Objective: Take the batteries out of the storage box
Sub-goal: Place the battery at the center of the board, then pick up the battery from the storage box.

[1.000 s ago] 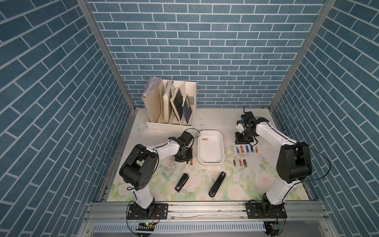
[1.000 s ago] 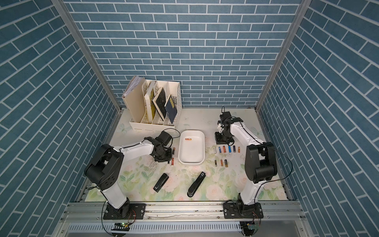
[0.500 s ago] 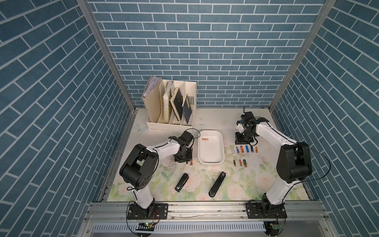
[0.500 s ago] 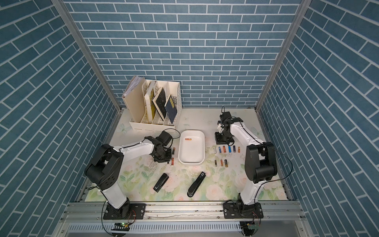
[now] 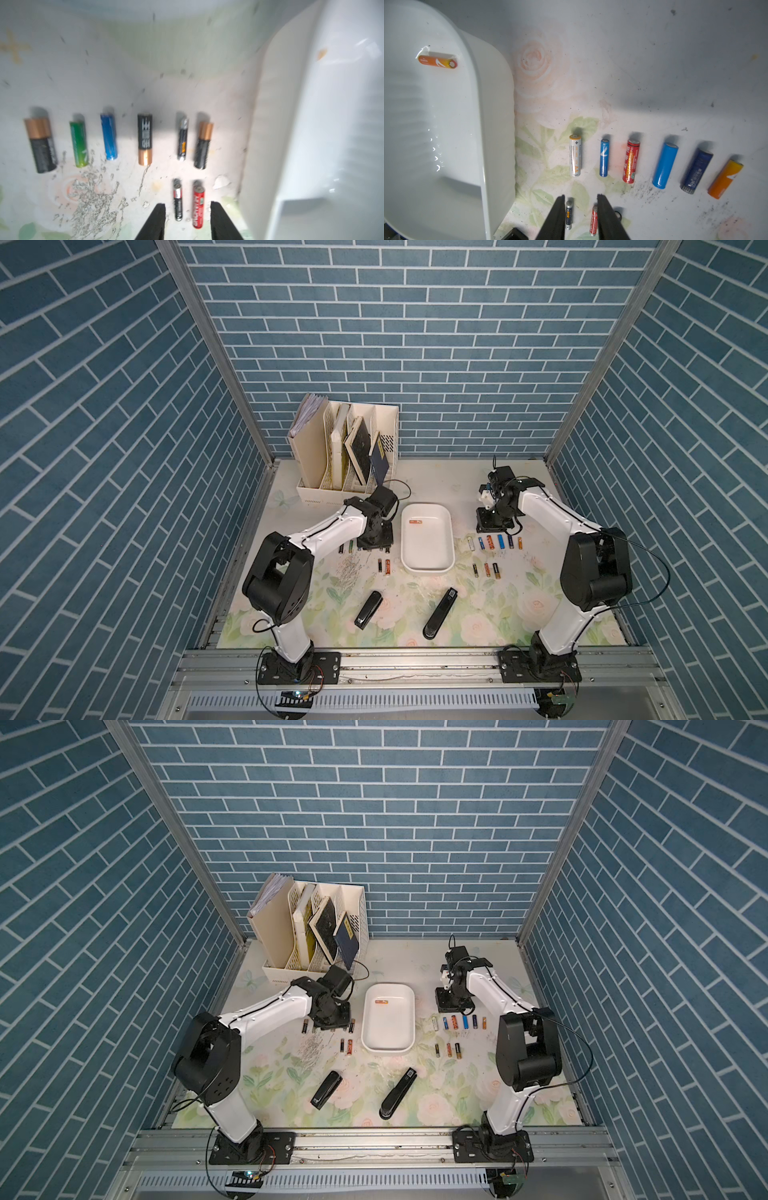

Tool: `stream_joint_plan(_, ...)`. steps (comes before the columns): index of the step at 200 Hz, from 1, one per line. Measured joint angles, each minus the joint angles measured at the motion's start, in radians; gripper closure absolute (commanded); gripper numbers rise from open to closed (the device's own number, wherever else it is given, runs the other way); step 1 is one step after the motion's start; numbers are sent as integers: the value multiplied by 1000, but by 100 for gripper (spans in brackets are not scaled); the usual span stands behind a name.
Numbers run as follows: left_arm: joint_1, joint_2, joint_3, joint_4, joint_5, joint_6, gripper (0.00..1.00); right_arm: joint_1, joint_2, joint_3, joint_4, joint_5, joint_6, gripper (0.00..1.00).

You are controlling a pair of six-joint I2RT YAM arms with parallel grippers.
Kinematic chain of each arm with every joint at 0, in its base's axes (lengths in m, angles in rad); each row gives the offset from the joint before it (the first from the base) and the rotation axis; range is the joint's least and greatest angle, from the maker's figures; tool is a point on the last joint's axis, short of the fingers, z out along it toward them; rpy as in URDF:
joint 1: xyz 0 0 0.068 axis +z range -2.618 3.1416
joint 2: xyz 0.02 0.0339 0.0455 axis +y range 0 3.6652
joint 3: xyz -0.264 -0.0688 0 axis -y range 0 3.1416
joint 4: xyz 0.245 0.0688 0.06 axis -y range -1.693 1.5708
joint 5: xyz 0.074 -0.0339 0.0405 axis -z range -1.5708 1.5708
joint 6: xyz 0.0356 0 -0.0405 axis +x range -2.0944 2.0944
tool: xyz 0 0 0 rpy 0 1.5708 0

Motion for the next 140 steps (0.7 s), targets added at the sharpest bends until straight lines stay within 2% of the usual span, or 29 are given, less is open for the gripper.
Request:
stream_joint_plan(24, -23, 27, 201, -53, -44, 27, 48, 0, 0, 0, 1, 0, 0, 70)
stream_joint_plan(54, -74, 164, 430, -101, -85, 80, 43, 0, 0, -8, 5, -3, 0, 70)
stream_joint_plan(104, -120, 408, 623, -129, -111, 183, 42, 0, 0, -8, 3, -6, 1, 70)
stream_joint_plan(140, -131, 497, 716, -118, -124, 259, 40, 0, 0, -7, -1, -11, 1, 70)
